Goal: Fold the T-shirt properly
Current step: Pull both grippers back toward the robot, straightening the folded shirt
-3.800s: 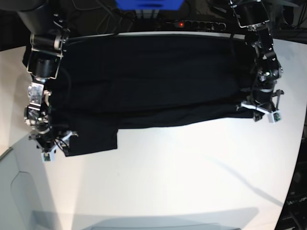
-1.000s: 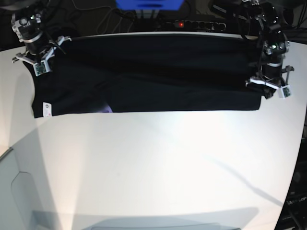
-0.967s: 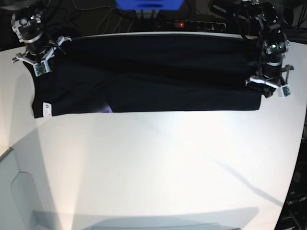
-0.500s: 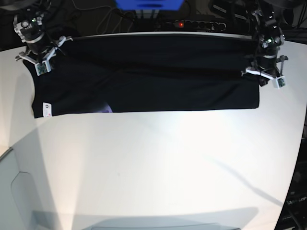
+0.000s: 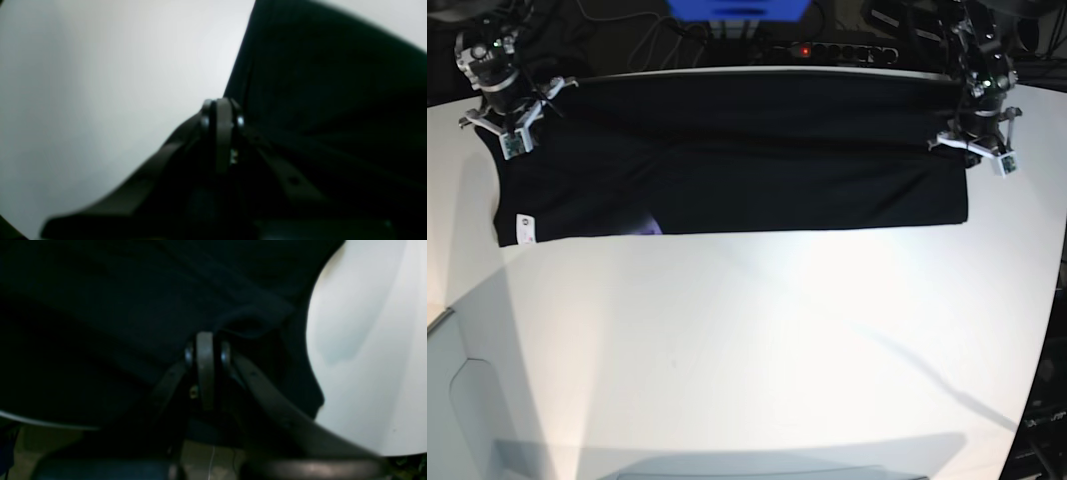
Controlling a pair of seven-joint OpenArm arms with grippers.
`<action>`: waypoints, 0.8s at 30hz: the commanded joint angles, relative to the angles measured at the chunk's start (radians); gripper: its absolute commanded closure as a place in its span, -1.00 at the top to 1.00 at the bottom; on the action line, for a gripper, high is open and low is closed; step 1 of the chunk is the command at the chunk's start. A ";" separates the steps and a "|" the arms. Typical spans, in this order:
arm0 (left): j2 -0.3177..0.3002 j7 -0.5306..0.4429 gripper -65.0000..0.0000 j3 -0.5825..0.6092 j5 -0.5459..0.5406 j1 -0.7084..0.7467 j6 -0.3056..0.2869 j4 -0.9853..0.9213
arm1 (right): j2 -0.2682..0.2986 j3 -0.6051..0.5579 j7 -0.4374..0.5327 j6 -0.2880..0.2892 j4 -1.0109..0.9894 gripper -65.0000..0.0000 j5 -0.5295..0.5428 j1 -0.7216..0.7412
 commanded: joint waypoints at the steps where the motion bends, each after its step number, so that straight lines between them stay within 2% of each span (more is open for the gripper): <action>1: -0.015 -0.016 -0.98 -0.005 0.003 -0.004 0.003 0.006 | 0.009 0.008 0.018 0.014 0.012 -1.00 0.009 -0.004; 3: -0.015 -0.016 -0.97 -0.005 0.003 -0.004 0.003 -0.005 | 0.009 0.005 0.018 0.014 0.001 -1.00 0.009 -0.004; 5: -0.015 -0.012 -0.86 -0.005 0.003 -0.001 0.001 -0.005 | 0.011 0.008 0.018 0.014 -0.010 -0.92 0.009 -0.004; 12: -0.012 -0.008 -0.01 -0.007 0.003 0.002 0.001 0.007 | 0.009 0.017 0.018 0.014 -0.011 -0.07 0.009 -0.003; 15: -0.012 -0.008 0.29 -0.010 0.003 0.002 0.001 0.007 | -0.018 0.081 0.018 0.014 -0.010 0.11 0.012 0.013; 17: -0.010 -0.008 0.38 -0.010 0.003 0.004 0.001 0.007 | -0.044 0.117 0.018 0.014 -0.010 0.13 0.012 0.039; 20: -0.009 -0.008 0.38 -0.010 0.003 0.017 0.001 0.007 | -0.055 0.120 0.018 0.014 -0.010 0.13 0.012 0.045; 24: -0.014 -0.008 0.38 -0.011 0.003 0.034 0.001 0.032 | -0.057 0.060 0.018 0.014 -0.013 0.13 0.011 0.046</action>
